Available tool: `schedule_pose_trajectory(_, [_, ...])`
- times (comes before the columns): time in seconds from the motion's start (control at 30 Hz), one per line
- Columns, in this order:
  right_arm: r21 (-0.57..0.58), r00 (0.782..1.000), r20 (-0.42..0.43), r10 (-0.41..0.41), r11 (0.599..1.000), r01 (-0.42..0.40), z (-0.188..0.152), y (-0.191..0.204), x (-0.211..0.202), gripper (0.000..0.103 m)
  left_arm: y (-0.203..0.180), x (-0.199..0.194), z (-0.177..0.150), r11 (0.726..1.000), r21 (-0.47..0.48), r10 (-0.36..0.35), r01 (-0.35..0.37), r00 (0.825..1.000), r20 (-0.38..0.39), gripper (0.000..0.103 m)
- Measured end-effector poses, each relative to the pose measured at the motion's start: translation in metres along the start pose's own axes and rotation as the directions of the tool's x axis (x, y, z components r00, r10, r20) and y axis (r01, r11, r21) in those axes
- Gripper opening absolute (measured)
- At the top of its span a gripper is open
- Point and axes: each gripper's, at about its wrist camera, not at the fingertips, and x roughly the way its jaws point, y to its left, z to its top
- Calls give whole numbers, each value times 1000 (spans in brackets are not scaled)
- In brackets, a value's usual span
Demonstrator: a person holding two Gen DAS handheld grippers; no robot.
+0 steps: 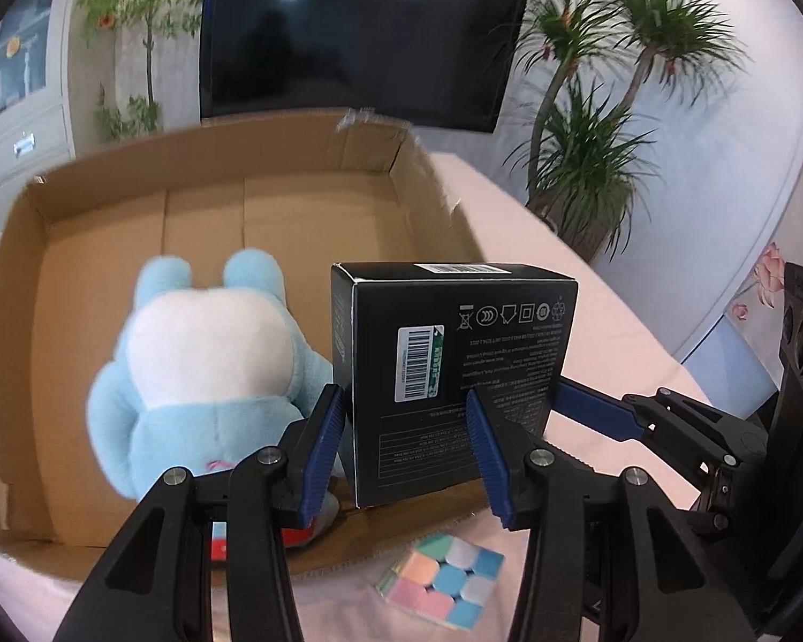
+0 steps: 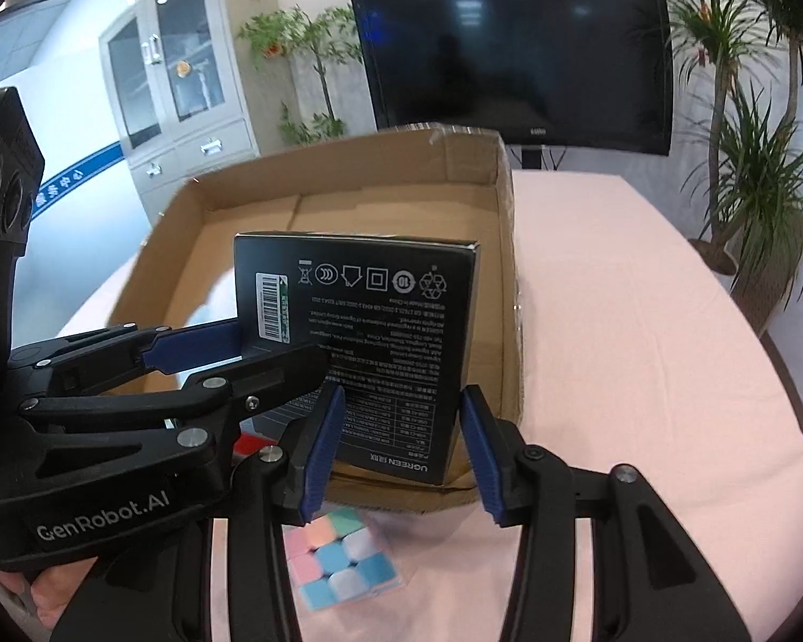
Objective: Organize objects
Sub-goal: 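Lift the black box with both grippers over the cardboard box, then lower the black box beside the plush and open both grippers, then move both grippers to the black dome-shaped object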
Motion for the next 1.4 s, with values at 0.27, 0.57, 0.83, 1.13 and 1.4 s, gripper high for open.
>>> schedule_pose_trajectory(0.27, [-4,996,-76,-45,999,45,-8,-7,41,42,14,52,-3,999,-25,30,-31,997,-67,45])
schedule_pose_trajectory(0.57, [-86,985,-64,-161,984,155,-15,16,29,54,23,38,-7,993,-111,22,-35,993,-118,45])
schedule_pose_trajectory(0.83, [-56,989,80,-123,990,127,-14,48,-55,80,40,-71,-20,986,-160,48,-47,999,4,90])
schedule_pose_trajectory(1.13, [-135,978,159,135,984,-114,-30,108,-127,84,146,-198,-102,953,-283,132,-107,989,71,103])
schedule_pose_trajectory(1.4, [-148,966,-8,259,955,-257,-64,161,-87,84,206,-190,-209,920,-387,63,-64,998,-15,103])
